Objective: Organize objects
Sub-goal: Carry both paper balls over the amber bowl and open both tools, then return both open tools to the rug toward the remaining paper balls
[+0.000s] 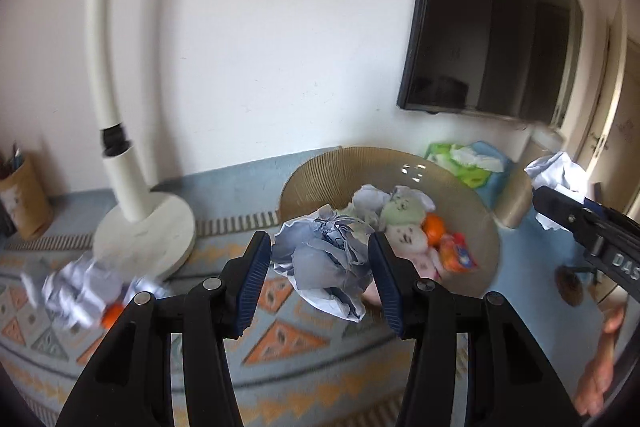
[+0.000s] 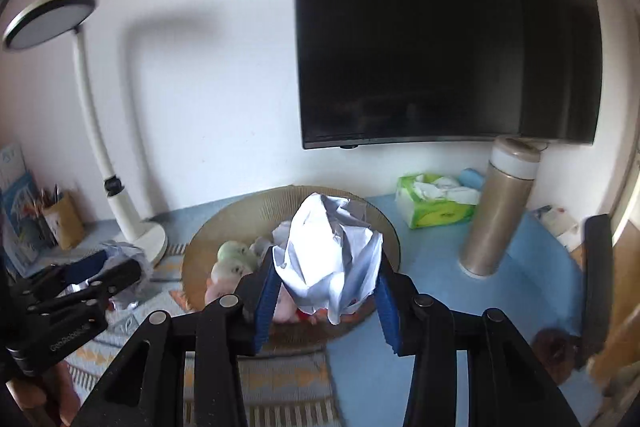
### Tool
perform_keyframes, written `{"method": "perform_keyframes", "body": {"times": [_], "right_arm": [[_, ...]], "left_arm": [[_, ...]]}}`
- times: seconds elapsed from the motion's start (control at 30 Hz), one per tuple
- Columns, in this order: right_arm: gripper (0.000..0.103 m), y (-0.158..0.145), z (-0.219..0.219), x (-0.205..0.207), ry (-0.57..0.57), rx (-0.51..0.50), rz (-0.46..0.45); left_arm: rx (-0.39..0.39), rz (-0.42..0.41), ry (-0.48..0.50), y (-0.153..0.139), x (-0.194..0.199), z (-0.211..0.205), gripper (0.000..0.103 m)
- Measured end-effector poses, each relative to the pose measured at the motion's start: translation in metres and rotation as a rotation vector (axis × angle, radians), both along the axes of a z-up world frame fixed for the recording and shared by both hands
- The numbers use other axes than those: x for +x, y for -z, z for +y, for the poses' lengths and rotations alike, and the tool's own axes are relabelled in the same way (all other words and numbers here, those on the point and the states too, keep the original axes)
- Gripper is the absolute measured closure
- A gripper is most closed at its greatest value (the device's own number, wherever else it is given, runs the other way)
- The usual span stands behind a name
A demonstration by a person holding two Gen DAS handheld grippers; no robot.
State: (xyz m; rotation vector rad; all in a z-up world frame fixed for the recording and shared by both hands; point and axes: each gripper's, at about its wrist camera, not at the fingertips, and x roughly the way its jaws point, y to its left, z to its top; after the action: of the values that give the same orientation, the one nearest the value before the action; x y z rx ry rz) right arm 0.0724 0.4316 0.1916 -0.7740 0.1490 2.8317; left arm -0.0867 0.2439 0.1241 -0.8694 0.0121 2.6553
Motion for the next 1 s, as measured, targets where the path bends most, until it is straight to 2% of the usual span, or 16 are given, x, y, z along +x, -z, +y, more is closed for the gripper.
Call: {"method": "perform_keyframes", "body": {"times": [0.07,0.17,0.27,0.33,0.37,0.4,0.47,0.53,0.57,0.77,0.87,1.0], "right_arm": [[0.060,0.004,0.014,-0.022,-0.005,-0.058,-0.021],[0.060,0.011,0.025,-0.054,-0.004,-0.089,-0.059],[0.060,0.020,0.033,-0.084,-0.012,-0.117,-0.086],[0.056,0.025,0.035,-0.099,-0.018,-0.123,-0.100],[0.056,0.028,0.036,-0.105,-0.019,-0.123,-0.116],[0.055,0.030,0.038,-0.109,-0.020,-0.121,-0.125],[0.051,0.032,0.038,-0.111,-0.010,-0.104,-0.129],[0.036,0.035,0.035,-0.109,0.007,-0.091,-0.130],[0.034,0.036,0.036,-0.107,0.011,-0.090,-0.126],[0.034,0.028,0.034,-0.100,0.052,-0.010,-0.146],[0.034,0.018,0.031,-0.083,0.020,-0.056,-0.140],[0.033,0.008,0.001,-0.056,-0.027,-0.027,-0.132]], "left_arm": [[0.000,-0.012,0.013,0.003,-0.014,0.012,0.055],[-0.008,-0.025,0.024,0.008,-0.035,0.028,0.055],[-0.010,-0.039,0.014,0.012,-0.054,0.037,0.048],[0.019,-0.058,0.017,0.014,-0.065,0.038,0.033],[0.034,-0.064,0.023,0.015,-0.068,0.037,0.017],[0.049,-0.059,0.019,0.016,-0.068,0.034,0.010],[0.063,-0.042,0.003,0.015,-0.065,0.027,0.009],[0.062,-0.053,-0.017,0.016,-0.062,0.017,0.007],[0.063,-0.058,-0.025,0.016,-0.060,0.012,0.006],[0.075,-0.066,-0.059,0.008,-0.036,-0.024,0.006],[0.095,-0.044,-0.087,0.000,-0.013,-0.054,0.006],[0.100,-0.020,-0.176,-0.009,0.028,-0.109,0.003]]}}
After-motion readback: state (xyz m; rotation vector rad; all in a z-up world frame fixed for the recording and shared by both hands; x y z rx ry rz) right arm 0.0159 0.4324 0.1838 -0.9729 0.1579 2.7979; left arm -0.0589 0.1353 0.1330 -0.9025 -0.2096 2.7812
